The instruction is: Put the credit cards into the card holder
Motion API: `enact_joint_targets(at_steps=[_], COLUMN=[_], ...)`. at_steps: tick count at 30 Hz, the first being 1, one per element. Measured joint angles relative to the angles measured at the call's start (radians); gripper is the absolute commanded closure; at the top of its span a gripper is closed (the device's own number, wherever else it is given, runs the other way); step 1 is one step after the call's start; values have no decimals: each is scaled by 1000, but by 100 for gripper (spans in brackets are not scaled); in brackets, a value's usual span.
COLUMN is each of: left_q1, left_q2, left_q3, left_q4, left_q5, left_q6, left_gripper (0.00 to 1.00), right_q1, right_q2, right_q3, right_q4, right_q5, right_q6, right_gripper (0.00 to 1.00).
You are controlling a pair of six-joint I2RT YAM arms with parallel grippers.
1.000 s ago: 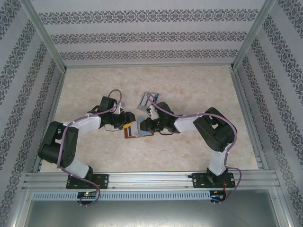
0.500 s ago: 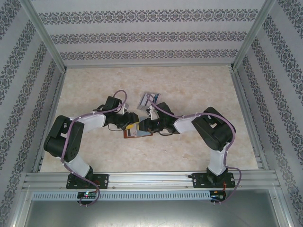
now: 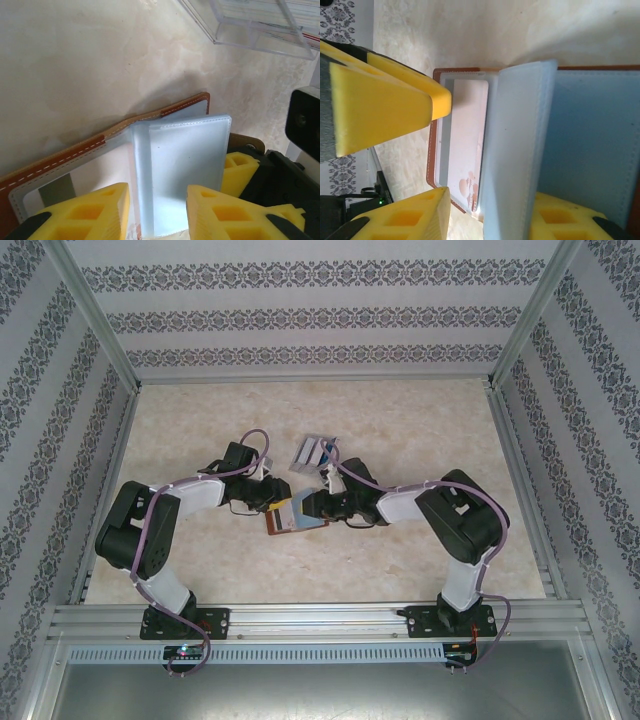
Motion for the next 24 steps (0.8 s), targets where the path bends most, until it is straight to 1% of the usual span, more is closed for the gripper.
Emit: enact_joint_targets(at_steps=[2,6,8,11,19,24], left_q1=[0,0,0,0,-8,-16], left_q2=[0,0,0,0,0,0], left_q3=[0,0,0,0,2,7], left_q4=[-4,-8,-11,-15,-15,-16], left_q5=[0,0,0,0,0,-2], left_q6=[0,0,1,1,0,0], left_gripper=[66,65,64,62,61,61], right_q1=[-2,-2,-2,-2,-2,-2], right_q2=[-10,-24,-32,-45,-77,-90], right_q3=[-2,-3,-8,-15,-16,-16], right_q4=[-5,-12,-15,-19,-63,-137], right_q5=[5,9,9,12,55,114], right_q6=[-10,-14,-18,-30,-66,-93], right_gripper=[75,75,72,64,64,63])
